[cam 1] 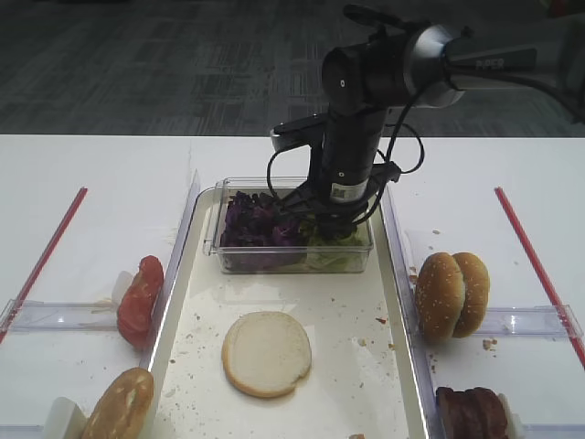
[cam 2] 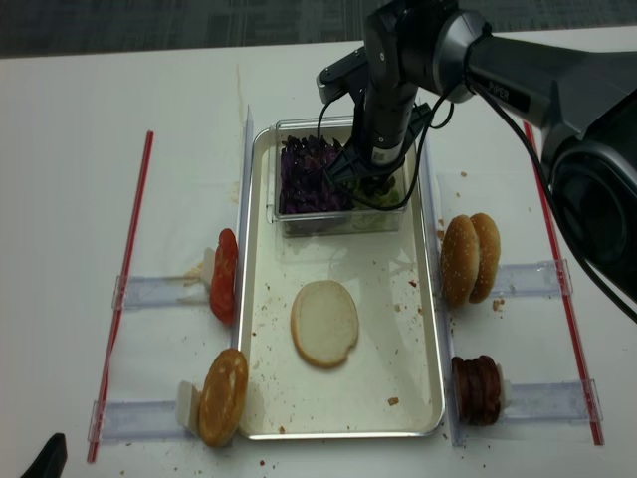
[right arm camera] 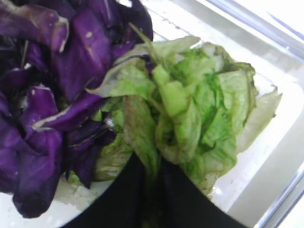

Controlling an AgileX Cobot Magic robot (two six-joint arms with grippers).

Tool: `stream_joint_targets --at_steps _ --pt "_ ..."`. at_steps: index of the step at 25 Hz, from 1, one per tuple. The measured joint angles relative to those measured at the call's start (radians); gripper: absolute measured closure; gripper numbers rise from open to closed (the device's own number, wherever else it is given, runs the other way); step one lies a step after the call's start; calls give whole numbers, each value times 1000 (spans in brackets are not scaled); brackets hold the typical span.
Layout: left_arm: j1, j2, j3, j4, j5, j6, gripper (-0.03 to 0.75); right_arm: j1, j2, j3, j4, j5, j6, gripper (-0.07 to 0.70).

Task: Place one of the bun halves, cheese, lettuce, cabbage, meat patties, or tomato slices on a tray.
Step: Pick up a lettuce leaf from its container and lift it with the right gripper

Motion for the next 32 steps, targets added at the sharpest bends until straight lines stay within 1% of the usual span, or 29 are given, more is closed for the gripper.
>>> stream_joint_targets --at_steps 4,13,21,24,27,32 --pt "0 0 0 0 0 0 64 0 0 -2 -2 2 9 549" --pt "0 0 0 0 0 0 64 0 -14 -4 -23 13 16 555" --pt "0 0 0 0 0 0 64 0 -26 -94 -29 140 33 555" --pt "0 0 0 0 0 0 64 0 -26 -135 -31 201 34 555" --pt "0 0 0 0 0 0 64 0 -26 -177 -31 249 37 555" --pt "0 0 0 0 0 0 64 0 -26 -240 -31 266 39 555"
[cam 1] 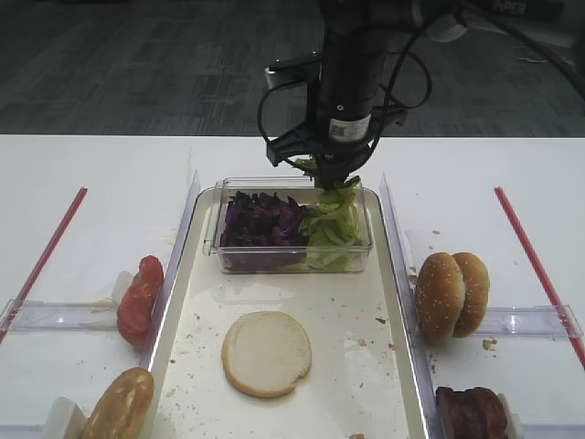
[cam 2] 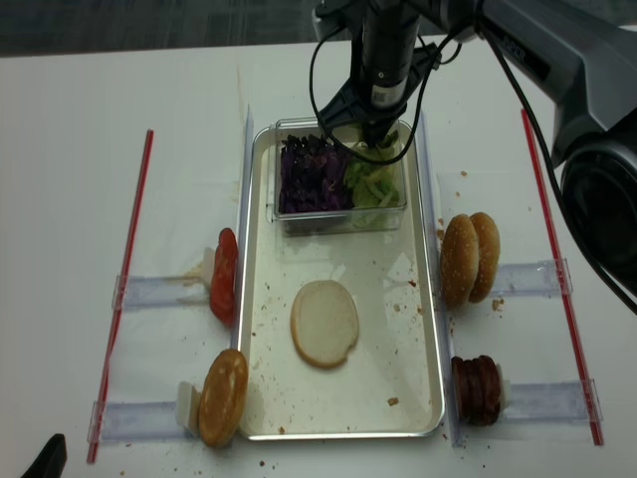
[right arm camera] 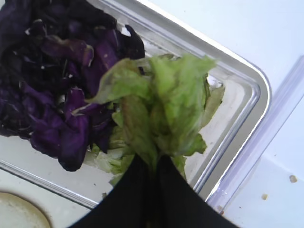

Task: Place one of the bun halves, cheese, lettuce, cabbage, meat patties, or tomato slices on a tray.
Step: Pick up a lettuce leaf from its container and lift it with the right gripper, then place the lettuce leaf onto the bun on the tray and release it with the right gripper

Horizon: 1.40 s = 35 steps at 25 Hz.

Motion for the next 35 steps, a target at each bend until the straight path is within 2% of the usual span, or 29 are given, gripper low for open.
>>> stream_joint_targets --at_steps 26,35 --pt "0 0 0 -2 0 0 64 0 -45 -17 31 13 39 556" --pt "0 0 0 -2 0 0 64 44 -123 33 38 15 40 556"
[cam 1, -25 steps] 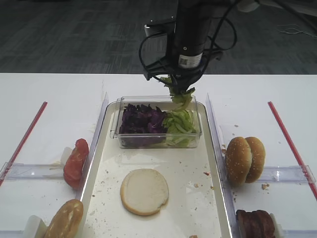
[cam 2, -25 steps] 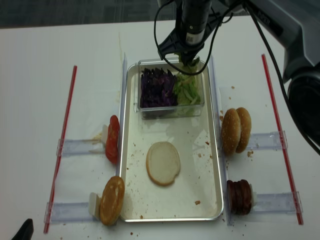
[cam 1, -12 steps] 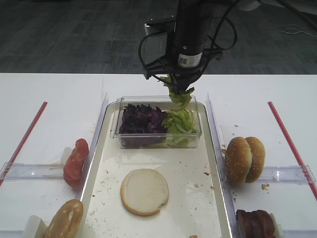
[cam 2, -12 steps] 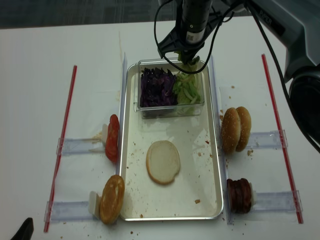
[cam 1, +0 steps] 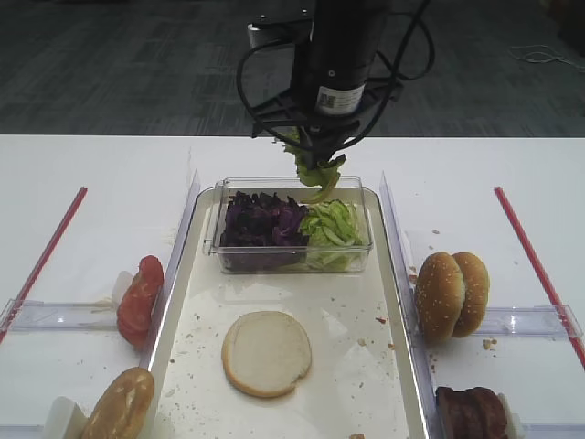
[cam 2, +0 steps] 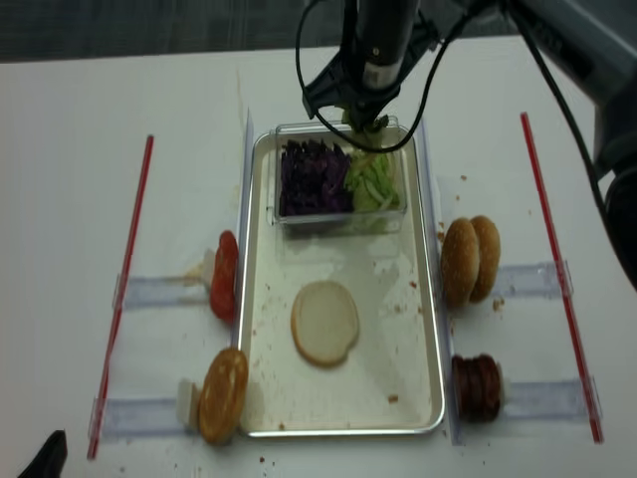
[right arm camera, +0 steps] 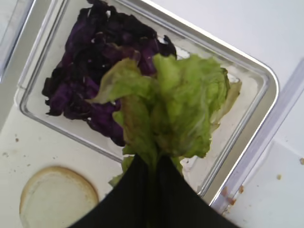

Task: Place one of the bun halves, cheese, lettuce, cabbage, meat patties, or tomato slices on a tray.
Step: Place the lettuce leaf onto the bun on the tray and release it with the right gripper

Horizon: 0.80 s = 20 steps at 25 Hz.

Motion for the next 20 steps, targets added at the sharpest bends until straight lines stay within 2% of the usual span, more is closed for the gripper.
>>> stream_joint_targets --at_steps 11,20 --pt "0 0 0 0 0 0 64 145 -101 117 9 0 -3 556" --pt "0 0 0 0 0 0 64 176 -207 306 56 0 -6 556"
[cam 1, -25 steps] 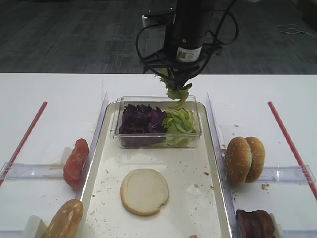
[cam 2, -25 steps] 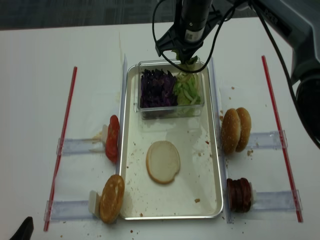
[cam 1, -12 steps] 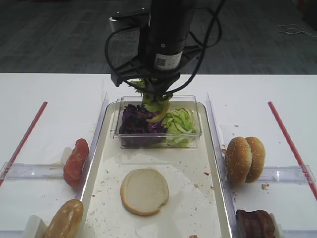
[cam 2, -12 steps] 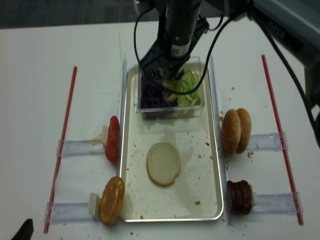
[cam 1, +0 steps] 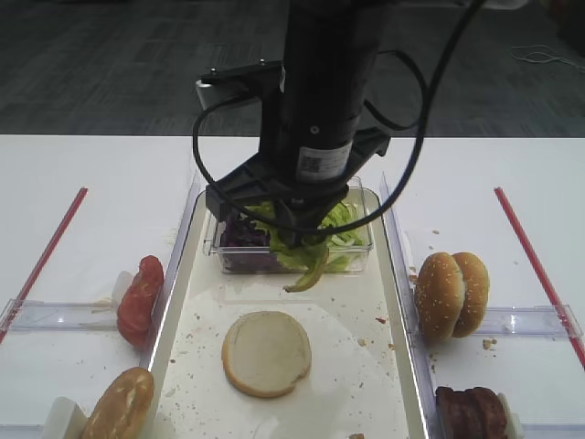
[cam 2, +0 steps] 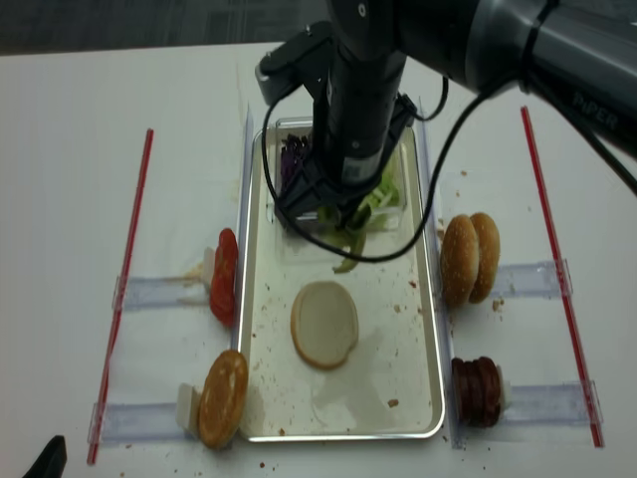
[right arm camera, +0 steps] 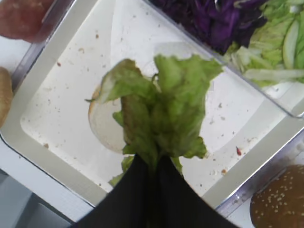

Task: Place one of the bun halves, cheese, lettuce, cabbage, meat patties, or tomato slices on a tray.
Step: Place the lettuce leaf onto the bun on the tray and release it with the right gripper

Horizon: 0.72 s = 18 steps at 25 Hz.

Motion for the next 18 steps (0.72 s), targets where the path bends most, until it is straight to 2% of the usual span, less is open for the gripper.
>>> stream_joint_targets --at_steps 9,18 --pt "0 0 0 0 0 0 64 10 -93 155 39 -2 -21 556" --pt "0 0 0 0 0 0 64 71 -106 171 60 -3 -28 558"
